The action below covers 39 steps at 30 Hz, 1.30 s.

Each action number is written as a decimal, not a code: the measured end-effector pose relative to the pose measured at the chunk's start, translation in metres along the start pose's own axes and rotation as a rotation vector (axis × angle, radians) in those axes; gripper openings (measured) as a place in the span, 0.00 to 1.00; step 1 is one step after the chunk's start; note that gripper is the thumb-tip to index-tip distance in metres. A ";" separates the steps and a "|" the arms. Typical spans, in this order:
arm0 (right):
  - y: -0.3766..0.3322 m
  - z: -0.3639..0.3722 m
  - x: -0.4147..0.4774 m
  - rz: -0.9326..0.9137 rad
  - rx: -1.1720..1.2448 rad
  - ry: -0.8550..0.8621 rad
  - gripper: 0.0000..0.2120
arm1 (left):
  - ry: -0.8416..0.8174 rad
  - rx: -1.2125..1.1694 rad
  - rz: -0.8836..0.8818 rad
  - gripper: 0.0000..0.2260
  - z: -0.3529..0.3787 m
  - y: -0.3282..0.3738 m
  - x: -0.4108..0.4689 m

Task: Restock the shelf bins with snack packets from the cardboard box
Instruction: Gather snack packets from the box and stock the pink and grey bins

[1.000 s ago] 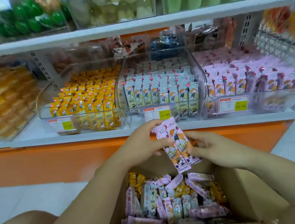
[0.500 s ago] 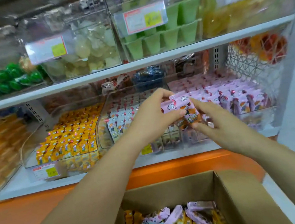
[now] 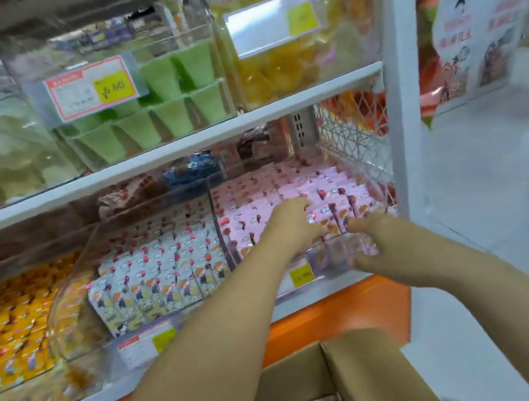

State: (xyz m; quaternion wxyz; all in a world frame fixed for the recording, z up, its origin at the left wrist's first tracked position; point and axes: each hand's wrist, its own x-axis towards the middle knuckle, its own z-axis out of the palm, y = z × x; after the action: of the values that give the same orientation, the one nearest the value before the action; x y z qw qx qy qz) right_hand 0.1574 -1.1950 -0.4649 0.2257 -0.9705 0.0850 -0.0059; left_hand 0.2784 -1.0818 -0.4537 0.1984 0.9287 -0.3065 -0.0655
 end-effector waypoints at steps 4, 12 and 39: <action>0.005 -0.002 -0.001 -0.034 0.041 -0.015 0.24 | -0.014 0.049 -0.055 0.28 0.020 0.002 0.011; 0.002 0.003 -0.001 -0.042 0.111 0.179 0.23 | 0.170 -0.107 0.026 0.26 0.021 -0.006 0.000; -0.009 0.308 -0.023 -0.078 -0.177 -0.889 0.14 | -0.160 -0.158 -0.723 0.17 0.178 -0.296 -0.253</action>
State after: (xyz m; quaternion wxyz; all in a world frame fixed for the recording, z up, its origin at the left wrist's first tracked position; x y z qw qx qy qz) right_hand 0.1515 -1.0487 -0.7374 0.1562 -0.8968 -0.0567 0.4100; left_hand 0.1923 -0.7724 -0.7369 0.2090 0.9507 0.0323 -0.2270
